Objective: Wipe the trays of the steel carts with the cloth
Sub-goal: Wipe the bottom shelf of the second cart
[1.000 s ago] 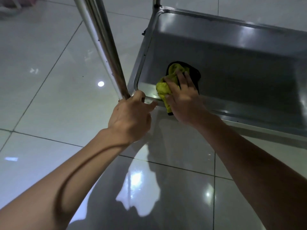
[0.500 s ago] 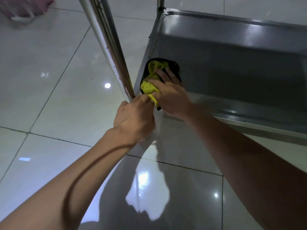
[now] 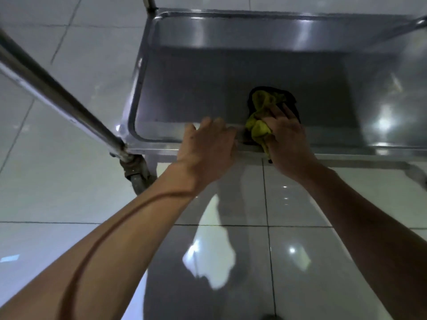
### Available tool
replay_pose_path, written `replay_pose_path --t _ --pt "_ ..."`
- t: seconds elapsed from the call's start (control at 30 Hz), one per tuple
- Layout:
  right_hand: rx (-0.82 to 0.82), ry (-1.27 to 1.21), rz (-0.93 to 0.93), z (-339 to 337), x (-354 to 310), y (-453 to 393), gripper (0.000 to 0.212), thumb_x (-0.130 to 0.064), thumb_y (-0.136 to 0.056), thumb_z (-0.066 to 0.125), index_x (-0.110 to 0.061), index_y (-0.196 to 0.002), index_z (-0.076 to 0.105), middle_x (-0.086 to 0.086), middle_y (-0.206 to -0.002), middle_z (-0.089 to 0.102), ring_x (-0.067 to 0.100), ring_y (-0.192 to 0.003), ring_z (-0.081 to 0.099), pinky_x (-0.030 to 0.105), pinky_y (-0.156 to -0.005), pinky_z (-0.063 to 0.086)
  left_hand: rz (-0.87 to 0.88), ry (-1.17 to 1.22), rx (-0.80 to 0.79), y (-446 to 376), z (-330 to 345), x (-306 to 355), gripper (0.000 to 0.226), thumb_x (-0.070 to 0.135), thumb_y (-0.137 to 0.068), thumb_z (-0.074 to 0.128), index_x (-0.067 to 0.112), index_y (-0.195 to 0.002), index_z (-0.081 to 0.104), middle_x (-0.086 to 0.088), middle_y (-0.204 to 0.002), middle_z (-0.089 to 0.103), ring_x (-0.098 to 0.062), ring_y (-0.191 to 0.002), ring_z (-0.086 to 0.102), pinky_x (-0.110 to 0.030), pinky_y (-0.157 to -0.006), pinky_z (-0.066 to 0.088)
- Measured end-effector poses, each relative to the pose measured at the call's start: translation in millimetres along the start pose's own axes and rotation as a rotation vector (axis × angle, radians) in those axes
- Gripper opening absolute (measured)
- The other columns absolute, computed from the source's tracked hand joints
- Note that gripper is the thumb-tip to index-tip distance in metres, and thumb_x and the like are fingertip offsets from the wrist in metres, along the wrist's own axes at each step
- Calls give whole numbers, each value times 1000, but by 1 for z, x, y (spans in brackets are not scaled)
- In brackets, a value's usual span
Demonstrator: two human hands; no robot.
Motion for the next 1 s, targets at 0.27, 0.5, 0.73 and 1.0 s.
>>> replay_pose_path --t 0.27,0.5,0.73,1.0 --pt "75 -57 283 -31 111 43 50 -24 -104 42 -22 -154 36 4 -164 23 30 -151 16 43 -123 18 28 84 -88 -19 16 36 34 40 -102 33 28 -122 58 -3 -124 51 -29 -116 50 -47 -91 41" --pt "53 -46 323 -27 113 39 54 -16 -100 45 -23 -153 36 3 -165 21 29 -152 13 42 -123 17 64 87 -27 -13 18 32 35 38 -99 38 25 -122 61 -4 -128 54 -32 -111 52 -46 -86 41" --pt "-8 24 210 -14 71 22 58 -18 -99 47 -24 -154 31 8 -165 17 32 -152 10 46 -122 18 11 163 -31 -2 9 -13 33 38 -98 42 28 -122 62 0 -137 54 -27 -125 47 -45 -95 41" --pt "-35 47 81 24 -34 -41 64 -24 -94 50 -20 -154 31 8 -164 18 35 -152 11 47 -121 19 -236 90 -23 29 -3 -110 33 36 -100 44 20 -117 66 -5 -119 62 -33 -105 56 -45 -85 47"
Point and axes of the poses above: each hand's wrist, its own y-axis away from the middle knuckle, its own z-axis out of the palm, x = y × z, the point moved 7 cm from there along -y, towards the middle knuckle
